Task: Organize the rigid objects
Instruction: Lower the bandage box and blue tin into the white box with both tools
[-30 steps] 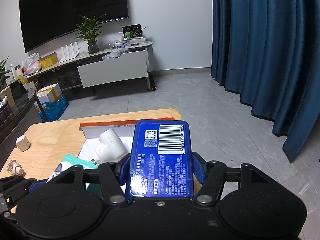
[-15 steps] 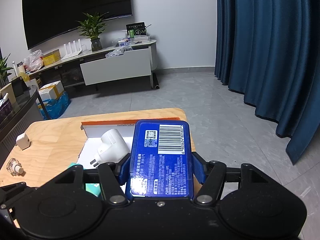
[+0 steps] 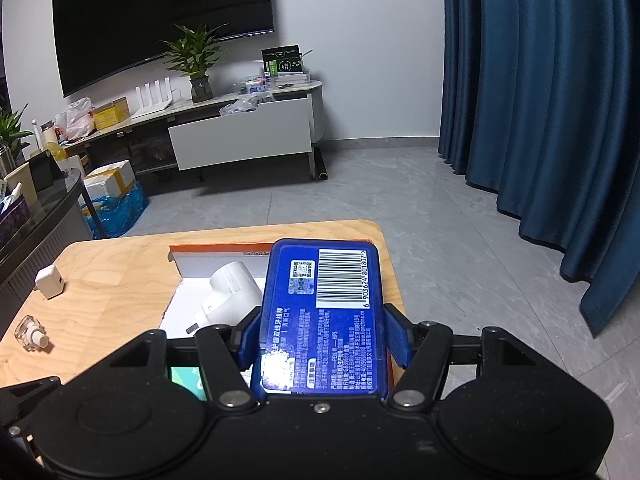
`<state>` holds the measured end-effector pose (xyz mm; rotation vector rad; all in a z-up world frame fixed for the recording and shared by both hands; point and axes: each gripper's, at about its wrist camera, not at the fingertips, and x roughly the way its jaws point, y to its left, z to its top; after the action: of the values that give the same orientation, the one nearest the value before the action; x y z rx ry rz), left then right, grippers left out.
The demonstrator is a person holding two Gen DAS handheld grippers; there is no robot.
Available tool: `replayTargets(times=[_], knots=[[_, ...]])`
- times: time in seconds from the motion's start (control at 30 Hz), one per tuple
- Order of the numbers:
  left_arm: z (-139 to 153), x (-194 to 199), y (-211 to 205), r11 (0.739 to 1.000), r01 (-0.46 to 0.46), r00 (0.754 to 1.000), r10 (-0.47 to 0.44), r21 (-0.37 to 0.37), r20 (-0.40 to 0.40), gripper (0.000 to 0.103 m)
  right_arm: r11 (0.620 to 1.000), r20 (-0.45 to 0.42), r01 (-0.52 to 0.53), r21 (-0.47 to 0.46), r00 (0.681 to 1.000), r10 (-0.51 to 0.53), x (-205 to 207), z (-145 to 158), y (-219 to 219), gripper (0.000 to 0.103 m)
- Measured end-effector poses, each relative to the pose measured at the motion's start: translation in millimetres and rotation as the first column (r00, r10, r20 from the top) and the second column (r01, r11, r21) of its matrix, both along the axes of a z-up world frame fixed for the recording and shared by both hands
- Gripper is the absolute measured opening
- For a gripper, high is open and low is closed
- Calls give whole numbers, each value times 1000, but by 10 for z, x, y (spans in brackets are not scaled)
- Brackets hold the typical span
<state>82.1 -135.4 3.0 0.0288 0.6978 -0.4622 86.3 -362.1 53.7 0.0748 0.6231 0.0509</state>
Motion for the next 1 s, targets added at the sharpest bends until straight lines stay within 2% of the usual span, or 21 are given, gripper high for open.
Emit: replayTargets(times=[1.0], knots=[[1,-7,-43,1000,6,1000,-6,6,7,72,1000,2,-12,-8,1000,12,-6,-1,90,74]])
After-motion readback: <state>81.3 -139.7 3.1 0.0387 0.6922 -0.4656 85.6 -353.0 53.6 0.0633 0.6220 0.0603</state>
